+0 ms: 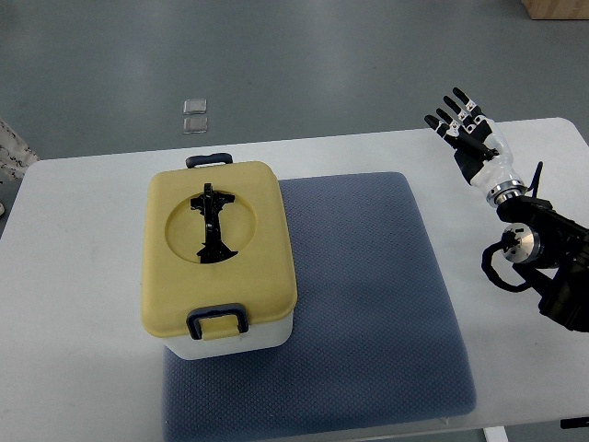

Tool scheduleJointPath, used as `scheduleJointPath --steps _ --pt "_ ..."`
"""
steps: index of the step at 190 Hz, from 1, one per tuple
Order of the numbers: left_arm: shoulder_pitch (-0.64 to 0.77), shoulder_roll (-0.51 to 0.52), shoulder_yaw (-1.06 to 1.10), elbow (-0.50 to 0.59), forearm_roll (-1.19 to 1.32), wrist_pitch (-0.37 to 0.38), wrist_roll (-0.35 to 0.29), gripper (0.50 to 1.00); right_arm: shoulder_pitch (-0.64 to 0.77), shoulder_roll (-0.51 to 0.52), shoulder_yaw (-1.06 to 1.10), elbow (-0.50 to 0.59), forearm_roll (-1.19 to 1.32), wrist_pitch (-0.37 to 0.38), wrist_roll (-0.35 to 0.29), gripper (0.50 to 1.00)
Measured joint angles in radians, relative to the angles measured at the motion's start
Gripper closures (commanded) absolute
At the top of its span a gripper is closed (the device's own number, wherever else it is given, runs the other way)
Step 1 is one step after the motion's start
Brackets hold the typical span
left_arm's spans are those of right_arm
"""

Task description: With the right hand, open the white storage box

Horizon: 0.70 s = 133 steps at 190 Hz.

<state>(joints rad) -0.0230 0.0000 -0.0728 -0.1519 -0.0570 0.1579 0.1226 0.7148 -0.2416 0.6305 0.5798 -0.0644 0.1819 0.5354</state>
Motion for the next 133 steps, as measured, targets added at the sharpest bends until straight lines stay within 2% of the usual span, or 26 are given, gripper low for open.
scheduleJointPath --steps 133 --pt "0.000 0.000 -0.001 -0.001 0.000 0.000 0.000 0.500 0.002 -0.003 0.000 -0.008 -0.002 0.001 0.000 0.570"
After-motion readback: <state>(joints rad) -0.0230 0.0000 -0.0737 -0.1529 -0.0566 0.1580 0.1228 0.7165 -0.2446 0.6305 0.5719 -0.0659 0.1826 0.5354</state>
